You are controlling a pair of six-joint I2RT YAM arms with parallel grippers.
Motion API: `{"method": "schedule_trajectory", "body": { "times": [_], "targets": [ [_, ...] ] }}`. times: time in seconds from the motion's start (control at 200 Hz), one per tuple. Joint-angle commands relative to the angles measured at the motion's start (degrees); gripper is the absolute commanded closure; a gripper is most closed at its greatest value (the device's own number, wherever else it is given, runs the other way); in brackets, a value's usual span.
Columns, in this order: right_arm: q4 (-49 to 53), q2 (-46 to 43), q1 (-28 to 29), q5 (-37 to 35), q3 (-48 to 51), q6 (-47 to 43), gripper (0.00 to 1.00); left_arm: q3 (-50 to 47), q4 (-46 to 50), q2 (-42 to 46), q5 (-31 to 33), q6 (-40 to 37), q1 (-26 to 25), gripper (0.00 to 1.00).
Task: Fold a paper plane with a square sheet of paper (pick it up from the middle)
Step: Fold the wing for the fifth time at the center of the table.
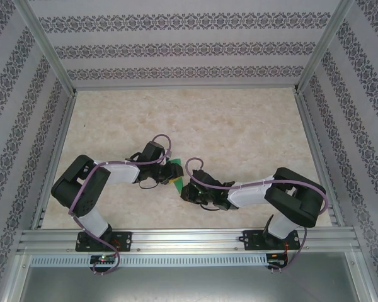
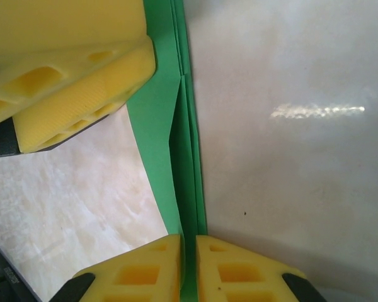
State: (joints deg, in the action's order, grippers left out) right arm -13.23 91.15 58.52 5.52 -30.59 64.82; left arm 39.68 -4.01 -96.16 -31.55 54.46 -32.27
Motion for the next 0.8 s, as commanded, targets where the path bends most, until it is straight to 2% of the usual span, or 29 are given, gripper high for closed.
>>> {"method": "schedule_trajectory", "body": {
  "times": [0.0, 0.09, 0.33, 0.435, 0.594, 0.679, 0.714, 0.794],
  "targets": [
    [9.2, -0.3, 1.3, 2.5, 2.5, -0.1, 0.89, 0.9, 1.9, -1.6, 2.8, -1.8, 0.7, 0.61],
    [7.7, -0.4, 1.2, 2.6, 3.8, 0.6, 0.95, 0.9, 1.9, -1.9, 2.7, -2.0, 0.7, 0.61],
    [6.3, 2.6, 1.1, 4.0, 3.3, 0.6, 0.96, 1.2, 1.7, -2.5, 1.6, -1.8, 0.7, 0.62],
    [7.3, -0.2, 1.0, 1.9, 2.8, -0.4, 0.86, 1.2, 2.4, -2.7, 1.6, -2.0, 0.7, 0.62],
    [13.6, -11.4, 0.7, -5.2, 2.6, -3.5, 0.78, 1.4, 3.4, -2.8, 1.7, -2.7, 0.7, 0.63],
    [14.9, -16.2, 0.0, -5.7, 2.5, -6.6, 0.70, 1.7, 3.5, -3.1, 1.6, -2.8, 0.7, 0.63],
    [14.6, -17.1, -0.1, -4.3, 2.1, -8.3, 0.70, 1.9, 3.5, -3.3, 1.6, -2.9, 0.7, 0.63],
    [13.3, -17.1, -0.2, -2.0, 0.8, -10.6, 0.84, 1.9, 3.4, -3.4, 1.4, -2.7, 0.7, 0.63]
  ]
}}
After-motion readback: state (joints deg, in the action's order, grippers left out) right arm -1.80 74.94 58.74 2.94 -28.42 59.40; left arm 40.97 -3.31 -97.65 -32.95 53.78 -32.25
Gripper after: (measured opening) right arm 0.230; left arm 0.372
